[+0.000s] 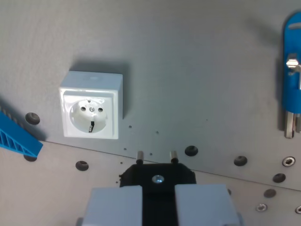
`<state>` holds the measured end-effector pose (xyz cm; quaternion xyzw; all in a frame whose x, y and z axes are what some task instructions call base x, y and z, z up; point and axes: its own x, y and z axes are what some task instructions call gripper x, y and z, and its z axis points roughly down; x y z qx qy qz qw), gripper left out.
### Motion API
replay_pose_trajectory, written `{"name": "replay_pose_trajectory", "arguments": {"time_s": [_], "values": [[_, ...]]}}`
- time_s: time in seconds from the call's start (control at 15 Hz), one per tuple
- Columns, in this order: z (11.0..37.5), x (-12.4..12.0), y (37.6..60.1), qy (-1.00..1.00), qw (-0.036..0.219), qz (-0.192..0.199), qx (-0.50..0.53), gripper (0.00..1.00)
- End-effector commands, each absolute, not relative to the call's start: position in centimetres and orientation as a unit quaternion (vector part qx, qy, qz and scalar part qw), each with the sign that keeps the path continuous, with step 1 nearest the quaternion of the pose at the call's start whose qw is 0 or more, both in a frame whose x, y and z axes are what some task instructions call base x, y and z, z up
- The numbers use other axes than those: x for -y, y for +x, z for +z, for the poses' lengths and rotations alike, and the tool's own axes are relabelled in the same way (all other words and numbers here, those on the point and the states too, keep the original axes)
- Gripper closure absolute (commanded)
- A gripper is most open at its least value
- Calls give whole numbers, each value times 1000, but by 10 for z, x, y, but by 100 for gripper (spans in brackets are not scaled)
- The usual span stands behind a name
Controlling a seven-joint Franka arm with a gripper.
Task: Move above the white socket
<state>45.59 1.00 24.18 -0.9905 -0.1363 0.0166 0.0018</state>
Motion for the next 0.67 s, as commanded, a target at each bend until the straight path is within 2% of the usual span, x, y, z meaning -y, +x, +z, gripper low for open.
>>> {"name": "replay_pose_trajectory", "arguments": {"time_s": [0.07,0.67], "values": [[227,-16,449,-992,-2,-31,119,100],[189,-33,429,-993,0,-29,113,100]]}}
